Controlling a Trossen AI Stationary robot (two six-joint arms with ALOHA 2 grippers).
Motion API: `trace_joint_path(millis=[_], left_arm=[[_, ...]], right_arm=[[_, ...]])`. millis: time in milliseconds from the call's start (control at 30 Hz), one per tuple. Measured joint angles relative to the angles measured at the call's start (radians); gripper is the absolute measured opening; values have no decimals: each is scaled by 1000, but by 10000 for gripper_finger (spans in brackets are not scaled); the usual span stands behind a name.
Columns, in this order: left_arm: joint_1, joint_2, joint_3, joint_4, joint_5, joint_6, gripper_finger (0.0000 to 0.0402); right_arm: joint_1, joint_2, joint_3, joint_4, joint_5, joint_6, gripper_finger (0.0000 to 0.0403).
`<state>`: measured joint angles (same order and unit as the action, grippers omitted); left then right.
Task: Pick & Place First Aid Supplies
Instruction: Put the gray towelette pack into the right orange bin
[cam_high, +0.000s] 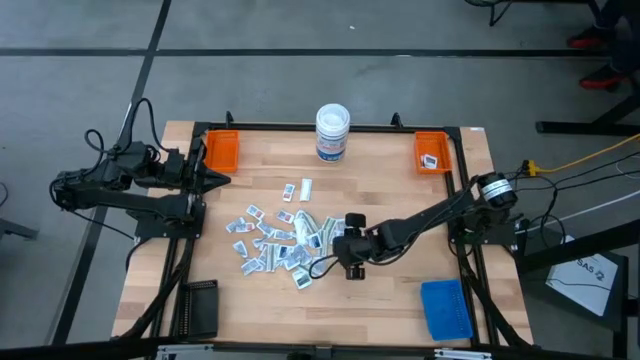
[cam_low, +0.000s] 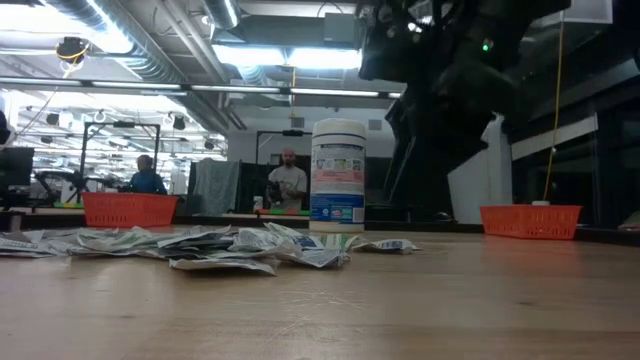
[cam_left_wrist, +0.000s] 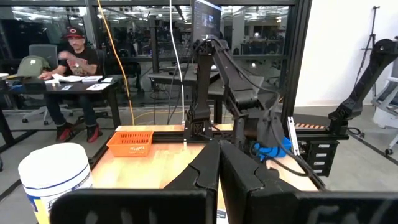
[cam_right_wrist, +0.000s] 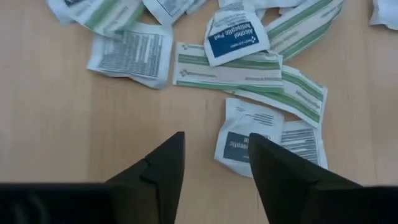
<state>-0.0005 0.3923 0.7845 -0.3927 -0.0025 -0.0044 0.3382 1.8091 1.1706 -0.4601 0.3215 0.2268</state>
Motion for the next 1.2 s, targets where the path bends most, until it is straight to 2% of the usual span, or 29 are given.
trace_joint_path(millis=[167, 400, 633, 800, 933, 1200], left_arm=[[0, 0, 0, 0, 0, 0, 4], [0, 0, 0, 0, 0, 0, 4], [0, 0, 0, 0, 0, 0, 4], [0, 0, 0, 0, 0, 0, 4], [0, 0, 0, 0, 0, 0, 4], [0, 0, 0, 0, 0, 0, 4]], right_arm=[[-2, 28, -16, 25, -1, 3, 187], [-22, 75, -29, 100, 1, 9, 175], [-55, 110, -28, 111, 49, 40, 166], [-65, 110, -27, 106, 45, 78, 161], [-66, 111, -27, 102, 45, 100, 128], [-68, 113, -28, 93, 54, 114, 11]])
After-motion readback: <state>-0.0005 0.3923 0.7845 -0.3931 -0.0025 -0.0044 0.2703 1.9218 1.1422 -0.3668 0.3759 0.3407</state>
